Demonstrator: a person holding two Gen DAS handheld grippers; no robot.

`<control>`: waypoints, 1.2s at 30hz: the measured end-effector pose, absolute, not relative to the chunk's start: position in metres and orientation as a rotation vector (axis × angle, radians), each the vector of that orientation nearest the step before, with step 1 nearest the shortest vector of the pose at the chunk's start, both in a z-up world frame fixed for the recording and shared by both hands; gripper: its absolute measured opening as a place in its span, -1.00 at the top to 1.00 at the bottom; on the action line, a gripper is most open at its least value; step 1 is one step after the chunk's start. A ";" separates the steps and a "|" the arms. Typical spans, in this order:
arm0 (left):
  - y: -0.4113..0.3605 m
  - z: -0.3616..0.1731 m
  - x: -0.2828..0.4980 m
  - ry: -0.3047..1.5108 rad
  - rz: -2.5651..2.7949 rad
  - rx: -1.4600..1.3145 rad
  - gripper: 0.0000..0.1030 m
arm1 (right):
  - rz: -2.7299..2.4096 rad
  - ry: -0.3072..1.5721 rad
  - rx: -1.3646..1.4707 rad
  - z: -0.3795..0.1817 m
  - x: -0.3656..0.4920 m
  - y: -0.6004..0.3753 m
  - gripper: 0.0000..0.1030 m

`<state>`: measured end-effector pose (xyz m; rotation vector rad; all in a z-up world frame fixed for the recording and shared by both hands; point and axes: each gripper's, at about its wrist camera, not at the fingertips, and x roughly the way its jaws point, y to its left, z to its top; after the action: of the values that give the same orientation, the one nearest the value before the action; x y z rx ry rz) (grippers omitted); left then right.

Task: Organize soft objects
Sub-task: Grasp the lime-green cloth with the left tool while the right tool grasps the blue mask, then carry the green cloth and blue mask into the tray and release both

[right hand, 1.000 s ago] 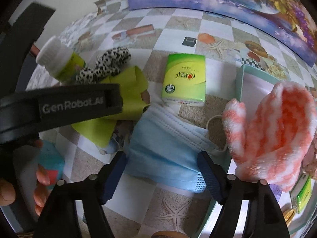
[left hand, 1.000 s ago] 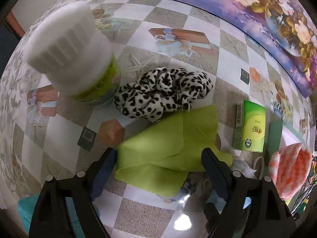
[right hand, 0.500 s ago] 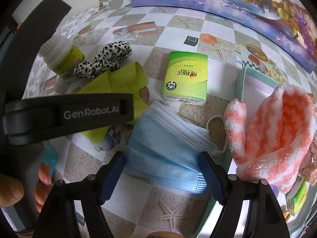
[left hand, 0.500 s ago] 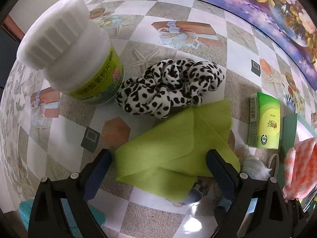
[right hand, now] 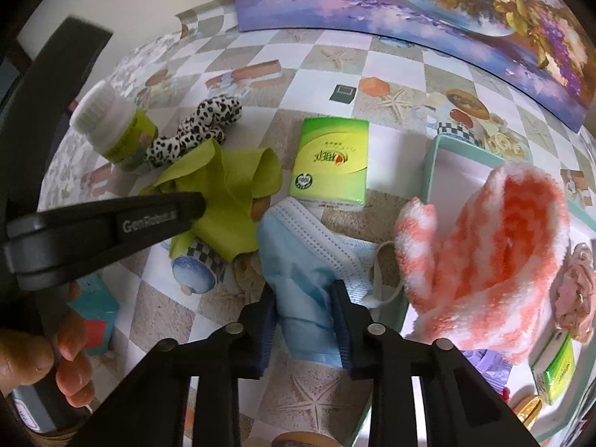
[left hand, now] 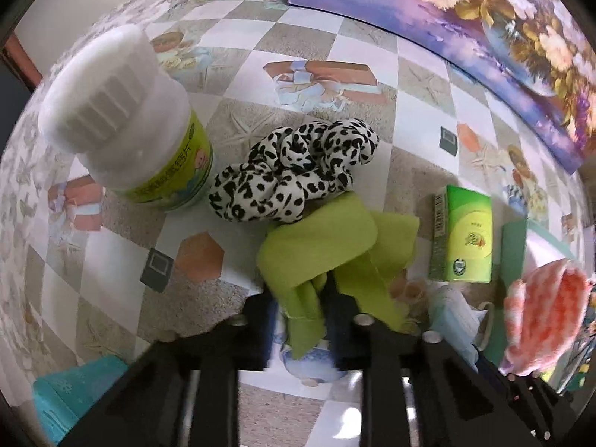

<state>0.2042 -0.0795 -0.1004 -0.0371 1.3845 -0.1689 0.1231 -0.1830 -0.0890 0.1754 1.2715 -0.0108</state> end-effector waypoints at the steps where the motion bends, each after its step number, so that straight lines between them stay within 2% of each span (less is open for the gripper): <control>1: -0.077 -0.100 0.204 1.390 -0.174 -0.066 0.73 | -0.009 1.265 0.183 -0.087 0.122 -0.183 0.52; 7: -0.070 -0.083 0.204 1.366 -0.200 -0.133 0.83 | -0.016 1.198 0.235 -0.063 0.118 -0.194 0.57; 23: -0.064 0.012 0.183 1.129 -0.356 -0.224 0.84 | -0.186 0.945 0.335 0.025 0.082 -0.249 0.57; 36: -0.135 0.053 0.141 1.060 -0.584 -0.136 0.84 | -0.632 0.973 0.457 0.008 0.020 -0.376 0.57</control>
<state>0.1407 -0.1354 0.0535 -0.1357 1.0601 -0.5844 0.0196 -0.3759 0.0083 0.4566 0.9732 -0.6322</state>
